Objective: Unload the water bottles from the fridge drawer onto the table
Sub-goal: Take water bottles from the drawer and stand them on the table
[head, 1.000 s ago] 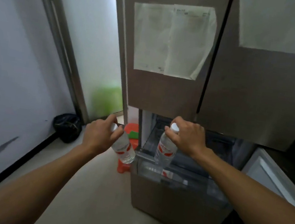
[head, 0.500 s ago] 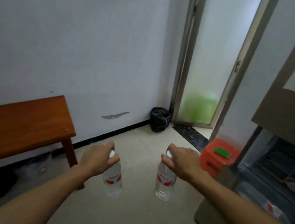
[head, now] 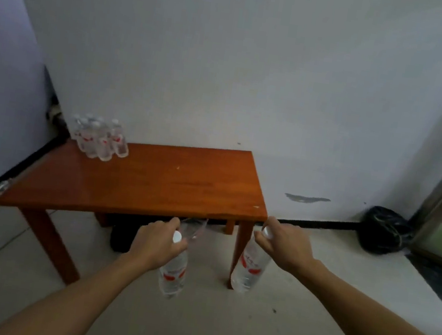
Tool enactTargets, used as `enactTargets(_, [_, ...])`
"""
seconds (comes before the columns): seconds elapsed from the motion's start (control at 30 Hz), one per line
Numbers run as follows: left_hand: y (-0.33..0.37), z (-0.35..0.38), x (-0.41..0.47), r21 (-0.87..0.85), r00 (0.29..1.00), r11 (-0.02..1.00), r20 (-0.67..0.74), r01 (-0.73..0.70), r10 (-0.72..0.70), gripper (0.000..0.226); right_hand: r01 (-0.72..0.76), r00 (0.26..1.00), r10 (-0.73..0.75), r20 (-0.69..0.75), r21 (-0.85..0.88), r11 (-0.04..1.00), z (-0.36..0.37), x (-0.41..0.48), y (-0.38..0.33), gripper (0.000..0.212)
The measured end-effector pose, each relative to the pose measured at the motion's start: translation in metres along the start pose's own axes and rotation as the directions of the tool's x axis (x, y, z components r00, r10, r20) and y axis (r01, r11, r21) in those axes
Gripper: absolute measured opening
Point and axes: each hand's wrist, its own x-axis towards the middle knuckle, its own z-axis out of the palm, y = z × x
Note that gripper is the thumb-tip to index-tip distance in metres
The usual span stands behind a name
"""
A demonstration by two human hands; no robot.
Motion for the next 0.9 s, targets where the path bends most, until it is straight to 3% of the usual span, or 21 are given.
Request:
enactTargets(0.23, [-0.129, 0.004, 0.025, -0.046, 0.967, 0.967, 0.036, 0.252, -0.25, 0.026, 0.263, 0.964, -0.264, 0.015, 0.064, 0.963, 0.067, 0.135, -0.09, 0.035])
enactTargets(0.43, [-0.218, -0.007, 0.083, -0.021, 0.926, 0.925, 0.004, 0.378, -0.378, 0.025, 0.393, 0.913, -0.399, 0.084, 0.077, 0.916, 0.125, 0.27, -0.157, 0.043])
enactTargets(0.57, [-0.27, -0.018, 0.115, -0.105, 0.858, 0.857, -0.047, 0.505, -0.511, 0.026, 0.458, 0.882, -0.466, 0.07, 0.11, 0.882, 0.144, 0.35, -0.208, 0.043])
enactTargets(0.73, [-0.336, -0.018, 0.14, -0.084, 0.815, 0.822, -0.104, 0.564, -0.57, 0.024, 0.496, 0.856, -0.511, 0.085, 0.149, 0.856, 0.181, 0.416, -0.269, 0.043])
enactTargets(0.9, [-0.424, -0.016, 0.181, 0.009, 0.823, 0.823, -0.05, 0.567, -0.566, 0.022, 0.512, 0.845, -0.527, 0.088, 0.152, 0.846, 0.225, 0.472, -0.329, 0.042])
